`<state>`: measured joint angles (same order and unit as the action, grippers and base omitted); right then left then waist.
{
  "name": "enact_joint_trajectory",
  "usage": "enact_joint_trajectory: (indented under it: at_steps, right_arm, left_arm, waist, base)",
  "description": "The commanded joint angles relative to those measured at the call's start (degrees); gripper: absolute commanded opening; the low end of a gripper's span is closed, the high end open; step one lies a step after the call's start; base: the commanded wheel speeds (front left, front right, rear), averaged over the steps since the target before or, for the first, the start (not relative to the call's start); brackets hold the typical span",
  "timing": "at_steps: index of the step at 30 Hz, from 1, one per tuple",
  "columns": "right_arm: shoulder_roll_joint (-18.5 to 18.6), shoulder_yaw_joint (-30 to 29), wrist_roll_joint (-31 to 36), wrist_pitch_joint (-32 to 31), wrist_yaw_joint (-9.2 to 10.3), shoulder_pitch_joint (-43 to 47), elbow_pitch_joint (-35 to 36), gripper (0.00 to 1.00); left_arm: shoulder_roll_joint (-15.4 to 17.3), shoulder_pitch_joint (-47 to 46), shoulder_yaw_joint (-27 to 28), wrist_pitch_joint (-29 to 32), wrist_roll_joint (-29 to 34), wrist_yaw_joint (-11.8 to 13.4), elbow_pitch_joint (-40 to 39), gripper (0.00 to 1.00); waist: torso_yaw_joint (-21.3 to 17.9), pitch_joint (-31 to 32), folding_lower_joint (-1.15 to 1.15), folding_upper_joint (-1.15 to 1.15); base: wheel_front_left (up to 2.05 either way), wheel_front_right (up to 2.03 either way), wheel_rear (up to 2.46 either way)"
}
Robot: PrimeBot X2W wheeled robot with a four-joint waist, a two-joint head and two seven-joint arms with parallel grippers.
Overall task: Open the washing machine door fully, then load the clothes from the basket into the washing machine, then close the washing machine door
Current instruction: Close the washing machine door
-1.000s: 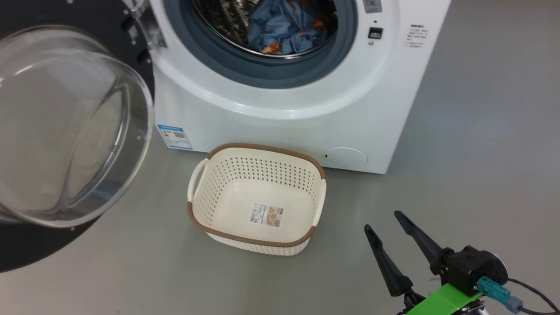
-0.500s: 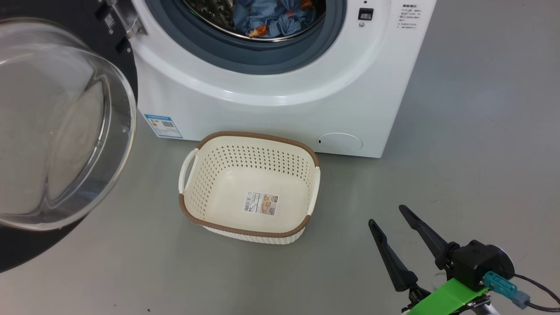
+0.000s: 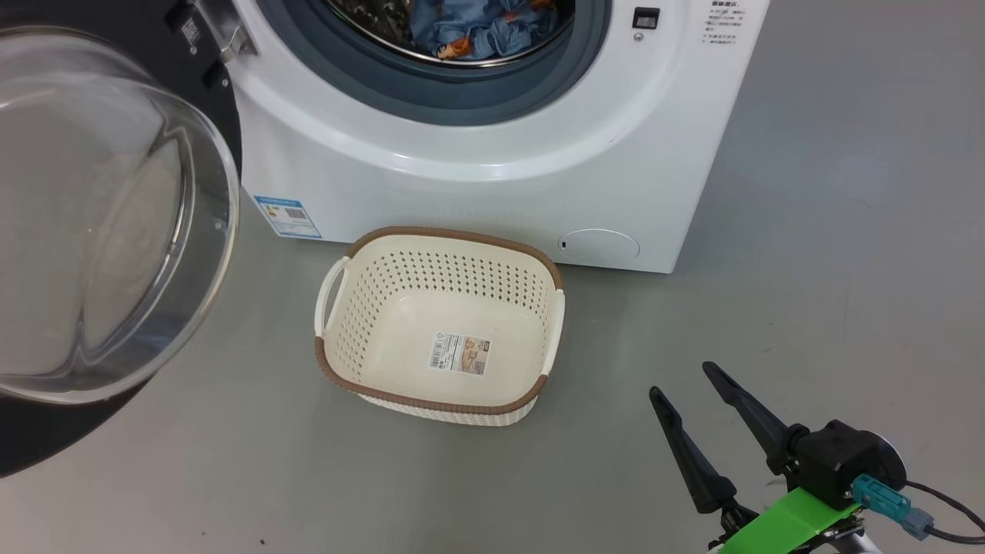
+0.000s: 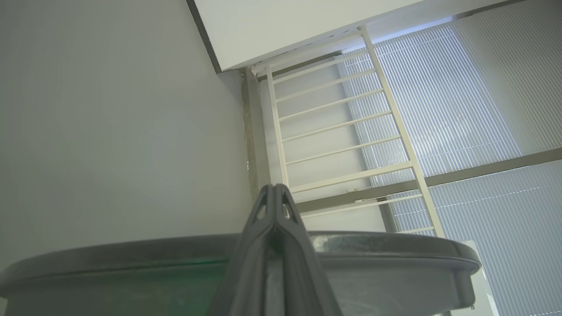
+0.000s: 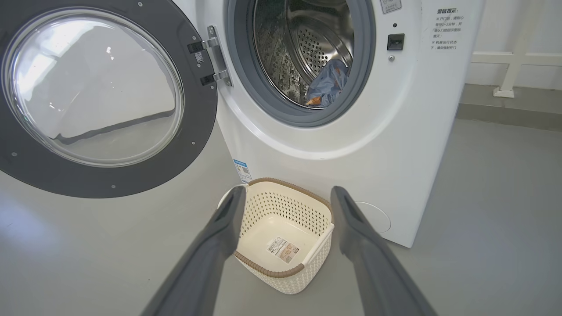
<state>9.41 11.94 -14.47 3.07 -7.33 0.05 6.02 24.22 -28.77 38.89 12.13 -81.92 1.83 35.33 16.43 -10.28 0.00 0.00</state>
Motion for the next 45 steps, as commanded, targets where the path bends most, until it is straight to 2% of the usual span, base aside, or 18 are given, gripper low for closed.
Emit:
enact_joint_trajectory:
  at_steps: [1,6,11,17,32,36,40,45]
  right_arm:
    - [0.4,1.1,-0.7,0.1,-0.16,-1.1,1.8,1.00]
    - [0.3,1.0,-1.0,-0.2,-0.16,-0.8,1.7,1.00]
    - [0.1,0.8,-1.2,-0.2,-0.16,-0.6,1.6,1.00]
    - [-0.3,1.1,-1.5,-0.2,-0.16,-0.4,1.2,1.00]
    - [-0.2,1.9,-2.2,0.4,-0.16,-0.5,-0.6,1.00]
    - [-0.3,1.7,-2.3,0.6,-0.16,-0.5,-1.0,1.00]
    - [-0.6,2.0,-2.6,1.0,-0.16,-0.6,-1.7,1.00]
    - [-1.0,2.4,-3.0,1.0,-0.16,-0.7,-2.7,1.00]
  left_arm:
    - [3.3,-0.6,0.5,0.9,0.2,-0.3,-1.5,0.00]
    - [2.8,0.1,0.0,3.4,-0.7,-0.6,-1.9,0.00]
    - [2.8,2.1,-2.1,9.0,-1.3,-1.0,-3.8,0.00]
    - [2.4,4.9,-3.1,15.9,-3.6,0.0,-6.8,0.00]
    - [1.0,11.5,-4.4,32.7,-11.2,5.5,-17.1,0.00]
    - [0.0,12.9,-5.1,36.0,-12.8,7.1,-20.1,0.00]
    - [-1.1,15.4,-6.6,40.6,-14.8,9.9,-24.4,0.00]
    - [-3.3,17.4,-6.5,44.0,-17.9,11.8,-29.4,0.00]
  waist:
    - [0.0,0.0,0.00,0.00]
    - [-0.1,0.0,0.00,0.00]
    - [0.4,0.1,0.00,0.00]
    - [1.0,0.4,0.00,0.00]
    - [1.6,0.8,0.00,0.00]
    - [1.8,0.9,0.00,0.00]
    - [1.9,1.3,0.00,0.00]
    - [1.6,1.8,0.00,0.00]
  base:
    - [0.00,0.00,0.00]
    - [0.00,0.00,0.00]
    - [0.00,0.00,0.00]
    - [0.00,0.00,0.00]
    - [0.00,0.00,0.00]
    - [0.00,0.00,0.00]
    - [0.00,0.00,0.00]
    - [0.00,0.00,0.00]
